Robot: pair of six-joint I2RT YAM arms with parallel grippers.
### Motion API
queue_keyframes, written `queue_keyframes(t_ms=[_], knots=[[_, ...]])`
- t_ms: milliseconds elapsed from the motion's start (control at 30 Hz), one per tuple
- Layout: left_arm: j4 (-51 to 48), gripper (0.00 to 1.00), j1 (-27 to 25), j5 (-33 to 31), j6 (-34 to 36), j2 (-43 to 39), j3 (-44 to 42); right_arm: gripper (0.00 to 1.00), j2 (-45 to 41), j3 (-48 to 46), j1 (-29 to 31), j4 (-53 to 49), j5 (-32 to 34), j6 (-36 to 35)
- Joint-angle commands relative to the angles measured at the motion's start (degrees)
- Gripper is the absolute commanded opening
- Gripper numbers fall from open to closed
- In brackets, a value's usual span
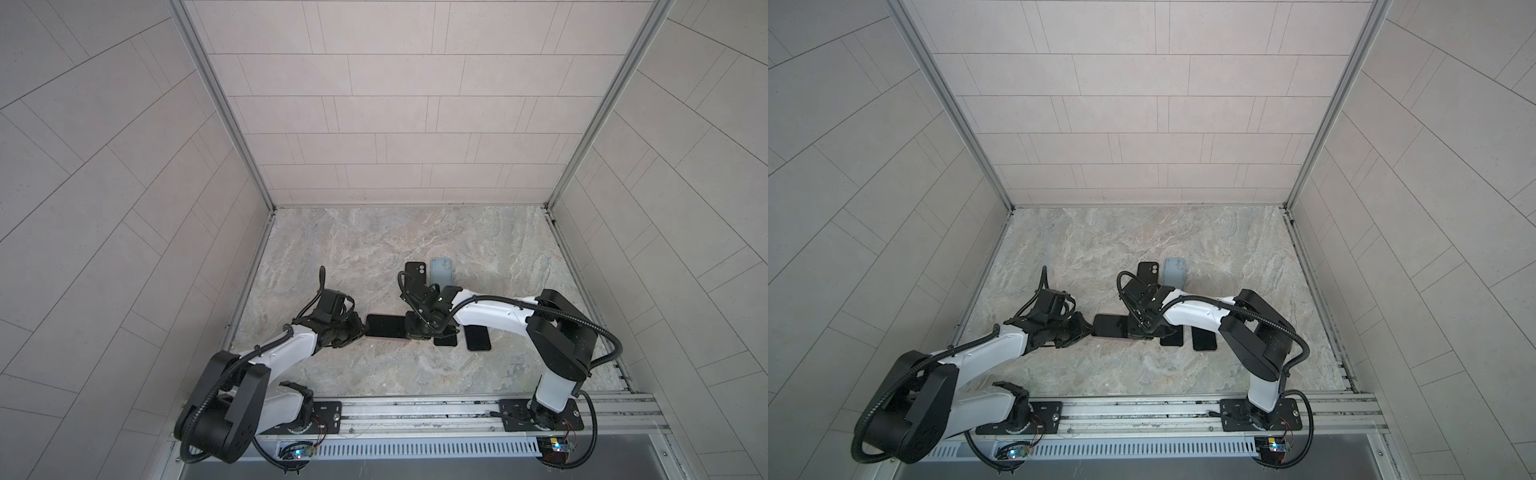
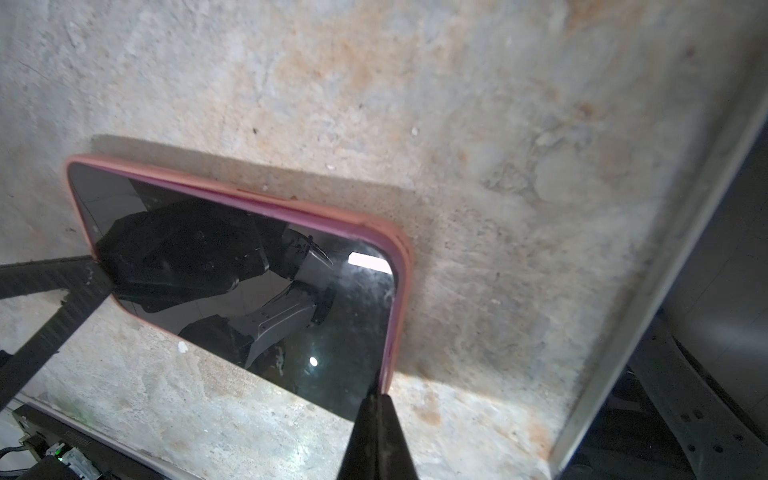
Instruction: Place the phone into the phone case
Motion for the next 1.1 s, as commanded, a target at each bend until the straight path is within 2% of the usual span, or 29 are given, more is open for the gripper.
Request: queue_keyframes(t_ms=[0, 1067], knots=[[1.48, 0.16, -0.20, 0.34, -0.13, 0.03, -0.24, 0.06, 5.68, -1.89, 2.63, 1.13, -1.15, 0.80], [5.49, 0.15, -0.20, 2.43, -1.04, 0.65, -3.37, 0.05, 13.98, -0.31, 3.64, 2.81, -0.88, 1.56]])
